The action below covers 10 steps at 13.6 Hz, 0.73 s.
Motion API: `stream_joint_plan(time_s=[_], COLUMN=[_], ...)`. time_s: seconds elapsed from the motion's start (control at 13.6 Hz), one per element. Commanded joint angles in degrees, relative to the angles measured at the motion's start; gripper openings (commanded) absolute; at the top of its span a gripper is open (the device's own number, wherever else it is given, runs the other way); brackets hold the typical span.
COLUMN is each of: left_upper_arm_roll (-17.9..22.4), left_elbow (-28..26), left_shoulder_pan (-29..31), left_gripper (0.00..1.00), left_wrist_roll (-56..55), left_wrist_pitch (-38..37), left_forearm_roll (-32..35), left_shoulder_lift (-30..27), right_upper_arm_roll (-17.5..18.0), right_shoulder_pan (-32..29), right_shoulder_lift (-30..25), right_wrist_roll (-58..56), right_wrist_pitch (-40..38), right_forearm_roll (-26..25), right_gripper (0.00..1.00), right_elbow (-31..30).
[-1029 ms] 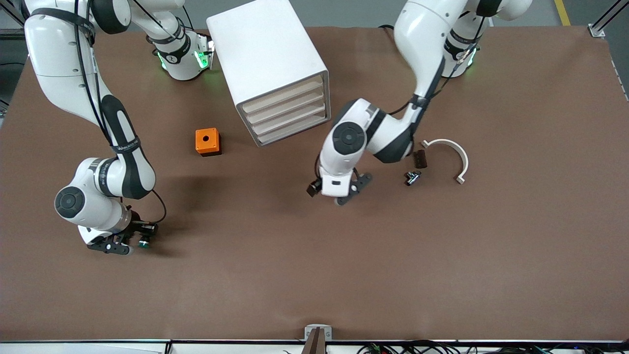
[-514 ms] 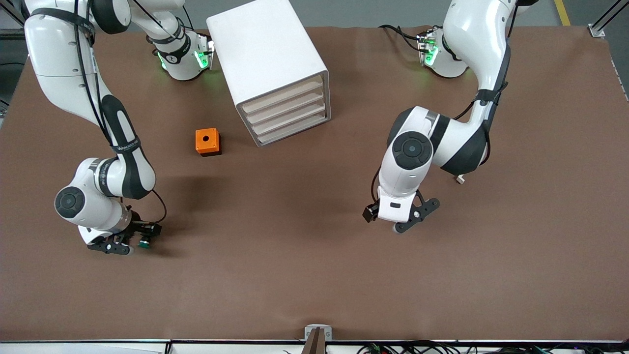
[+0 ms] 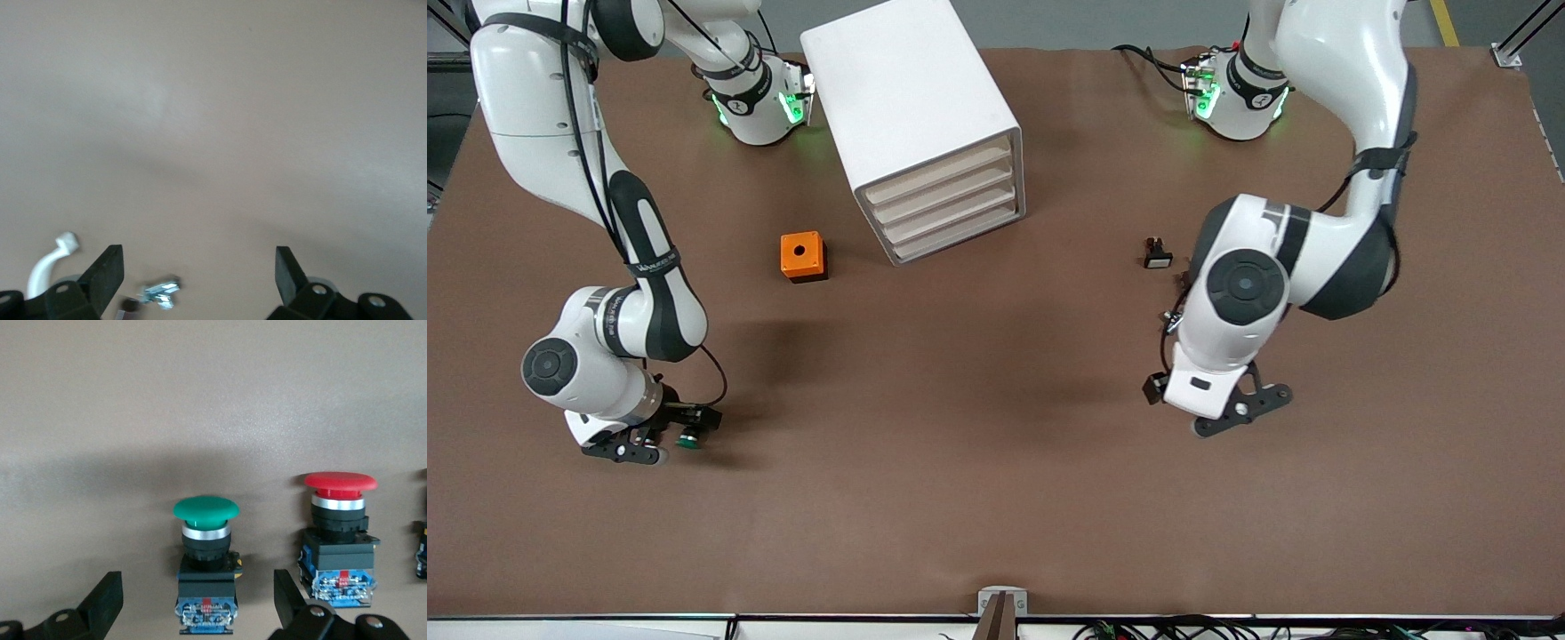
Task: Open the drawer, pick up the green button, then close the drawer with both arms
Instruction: 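Lower the green button beside the red button while the left gripper withdraws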
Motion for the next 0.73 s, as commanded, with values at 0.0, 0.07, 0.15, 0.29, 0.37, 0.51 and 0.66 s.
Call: stream_joint_plan(time_s=[0.0, 0.07, 0.15, 0.29, 0.37, 0.51, 0.66], left_upper_arm_roll=[0.21, 0.12, 0.21, 0.03, 0.03, -0.14, -0.32], left_elbow=[0.84, 0.84, 0.84, 0.84, 0.84, 0.58, 0.4], left_shoulder_pan=[2.0, 3.31, 4.37, 6.57, 7.36, 8.51, 9.12], left_gripper=[1.0, 1.0, 1.0, 1.0, 1.0, 1.0, 1.0], left_wrist_roll=[6.87, 9.68, 11.54, 15.14, 17.16, 19.29, 19.82], left_wrist_pitch=[-4.41, -5.2, -5.64, -8.01, -9.59, -12.23, -15.39], left_forearm_roll=[0.99, 0.99, 0.99, 1.08, 0.99, 0.47, 0.11], left_shoulder_lift=[-3.59, -5.08, -6.58, -9.65, -11.23, -14.14, -16.6], right_upper_arm_roll=[0.25, 0.25, 0.16, -0.1, -0.1, -0.1, -0.1], right_shoulder_pan=[-0.24, -0.41, -0.59, -0.67, -0.67, -1.02, -1.11], right_shoulder_lift=[-0.71, -0.79, -1.4, -4.12, -5.96, -9.74, -12.82], right_wrist_roll=[-0.84, -1.19, -2.15, -3.13, -3.13, -3.21, -3.04], right_wrist_pitch=[-5.83, -9.86, -13.82, -19.55, -22.36, -27.28, -32.38], right_forearm_roll=[-0.13, -0.13, -0.13, -0.48, -1.44, -3.02, -3.38], right_gripper=[1.0, 1.0, 1.0, 1.0, 1.0, 1.0, 1.0], right_elbow=[3.02, 5.13, 7.07, 8.75, 9.02, 9.72, 10.07])
